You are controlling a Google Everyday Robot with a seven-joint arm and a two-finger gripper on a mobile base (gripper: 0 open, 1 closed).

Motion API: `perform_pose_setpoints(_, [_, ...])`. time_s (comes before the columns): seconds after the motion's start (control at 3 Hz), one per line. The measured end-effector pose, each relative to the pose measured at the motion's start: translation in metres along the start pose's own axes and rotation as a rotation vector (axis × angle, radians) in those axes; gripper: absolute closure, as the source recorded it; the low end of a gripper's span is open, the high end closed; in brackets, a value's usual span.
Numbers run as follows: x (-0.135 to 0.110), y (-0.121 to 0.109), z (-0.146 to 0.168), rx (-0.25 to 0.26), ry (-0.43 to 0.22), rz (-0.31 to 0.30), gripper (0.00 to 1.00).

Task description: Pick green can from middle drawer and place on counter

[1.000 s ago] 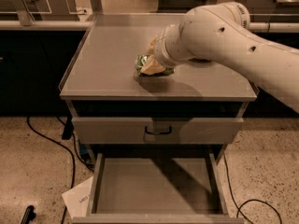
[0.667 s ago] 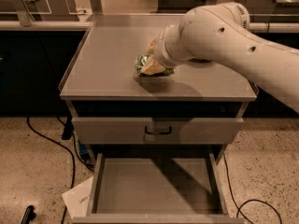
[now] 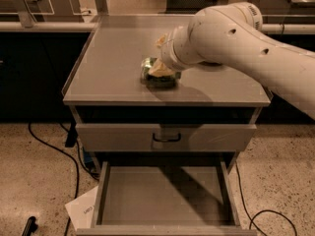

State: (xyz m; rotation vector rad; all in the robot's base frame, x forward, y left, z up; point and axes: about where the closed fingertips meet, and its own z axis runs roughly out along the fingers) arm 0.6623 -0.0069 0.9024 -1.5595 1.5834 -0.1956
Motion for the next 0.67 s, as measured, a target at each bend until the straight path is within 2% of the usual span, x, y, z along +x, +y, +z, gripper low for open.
perform_pose_setpoints(0.33, [-0.0001, 0.0000, 0.0000, 0.000, 0.000, 0.000, 0.00])
perform_pose_setpoints(0.67, [-0.0001, 0.0000, 0.0000, 0.000, 0.000, 0.000, 0.00])
